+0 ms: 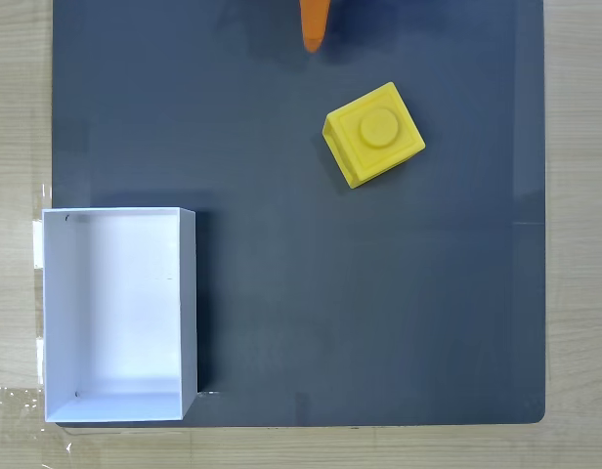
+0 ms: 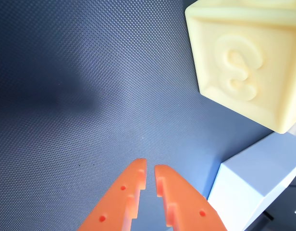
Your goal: Grasp a yellow block and put it in the box
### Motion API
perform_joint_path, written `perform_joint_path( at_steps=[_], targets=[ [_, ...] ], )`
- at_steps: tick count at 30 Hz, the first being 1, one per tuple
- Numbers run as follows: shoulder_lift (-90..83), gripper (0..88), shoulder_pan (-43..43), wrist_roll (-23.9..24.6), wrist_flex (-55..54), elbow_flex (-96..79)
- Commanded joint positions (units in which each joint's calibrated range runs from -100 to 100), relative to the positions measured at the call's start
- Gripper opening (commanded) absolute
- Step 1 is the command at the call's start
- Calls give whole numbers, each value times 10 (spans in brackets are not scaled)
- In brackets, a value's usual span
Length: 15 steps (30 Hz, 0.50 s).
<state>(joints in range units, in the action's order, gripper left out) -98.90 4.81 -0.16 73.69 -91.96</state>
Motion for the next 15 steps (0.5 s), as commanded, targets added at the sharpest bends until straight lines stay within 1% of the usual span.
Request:
perform_joint_path(
  at_steps=[1, 4, 8, 12, 15],
  targets=[
    [-1, 21, 3, -3, 6, 2],
    [5, 21, 1, -2, 3, 5],
    [48, 21, -54, -2, -16, 37],
    [190, 24, -127, -2, -75, 141],
    [323, 28, -155, -2, -85, 252]
  ],
)
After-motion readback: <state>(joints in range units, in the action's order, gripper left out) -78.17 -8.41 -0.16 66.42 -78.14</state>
